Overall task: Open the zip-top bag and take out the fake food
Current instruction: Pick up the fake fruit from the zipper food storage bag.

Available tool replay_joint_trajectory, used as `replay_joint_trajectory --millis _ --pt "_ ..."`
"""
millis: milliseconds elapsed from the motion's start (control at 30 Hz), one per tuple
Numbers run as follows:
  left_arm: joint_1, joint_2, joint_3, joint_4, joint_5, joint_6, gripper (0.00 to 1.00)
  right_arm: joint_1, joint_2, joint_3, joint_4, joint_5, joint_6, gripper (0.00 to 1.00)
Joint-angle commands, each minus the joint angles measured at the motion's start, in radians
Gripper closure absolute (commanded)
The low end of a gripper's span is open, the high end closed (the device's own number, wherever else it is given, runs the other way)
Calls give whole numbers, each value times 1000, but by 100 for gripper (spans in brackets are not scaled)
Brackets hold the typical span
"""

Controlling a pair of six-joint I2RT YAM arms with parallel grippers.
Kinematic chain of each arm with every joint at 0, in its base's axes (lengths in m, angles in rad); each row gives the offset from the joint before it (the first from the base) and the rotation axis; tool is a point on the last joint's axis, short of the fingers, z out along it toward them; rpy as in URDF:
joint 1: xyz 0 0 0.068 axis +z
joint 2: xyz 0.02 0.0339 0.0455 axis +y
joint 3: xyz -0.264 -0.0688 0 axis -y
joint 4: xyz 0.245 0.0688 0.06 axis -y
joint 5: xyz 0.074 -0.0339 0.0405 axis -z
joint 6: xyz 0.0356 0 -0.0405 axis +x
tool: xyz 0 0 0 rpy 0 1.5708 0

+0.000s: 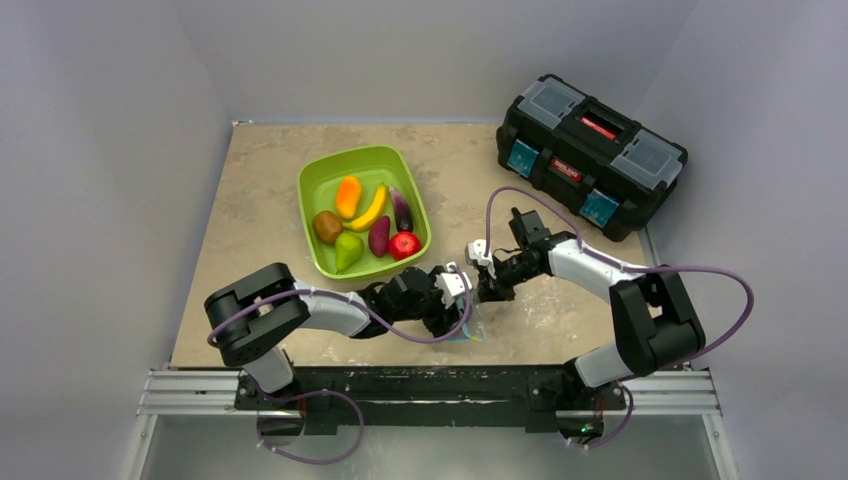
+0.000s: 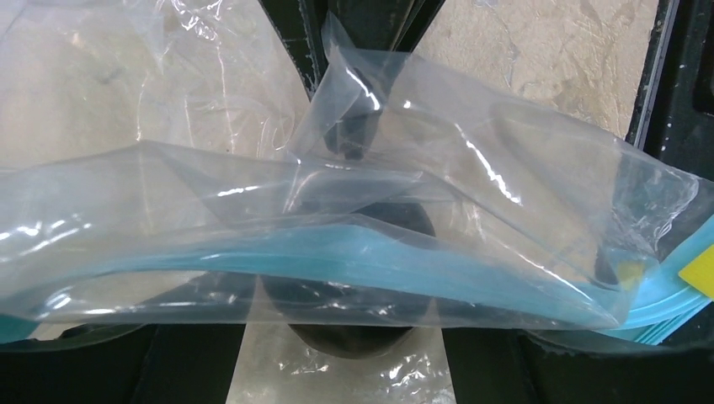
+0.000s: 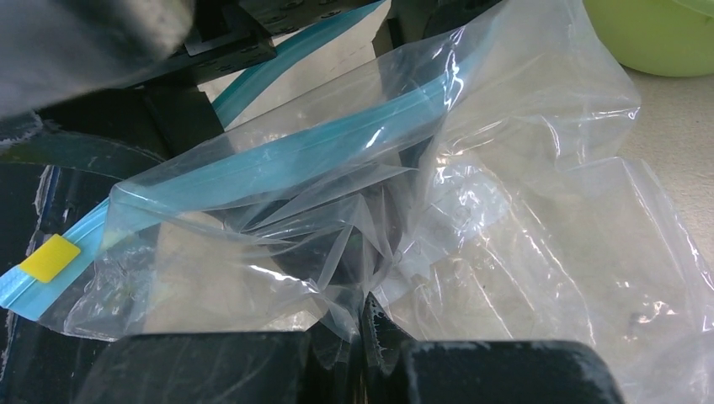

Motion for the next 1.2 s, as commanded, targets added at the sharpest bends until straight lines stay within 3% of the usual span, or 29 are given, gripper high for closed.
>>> replay_joint_trajectory --millis 0,67,133,233,367,467,900,1167 --pt "-5 4 58 2 15 -4 26 -4 -3 33 9 -44 3 100" --pt "-5 3 63 9 37 -9 27 -8 -4 33 5 -44 -3 100" --pt "-5 2 68 7 60 -9 34 -10 -6 30 3 -44 -8 100" --pt "-5 0 85 -28 91 -5 68 -16 -4 29 -2 -46 -16 100" --pt "-5 -20 78 -48 94 5 89 -28 -2 33 -8 -40 -30 100" --pt "-3 -55 61 -65 72 18 100 -42 -10 31 -12 -27 -40 100" --pt "3 -281 -21 -124 3 -24 100 -70 -46 6 -27 55 -111 100" --pt "73 -379 -53 -163 27 -92 100 -76 -56 9 -44 48 -134 100"
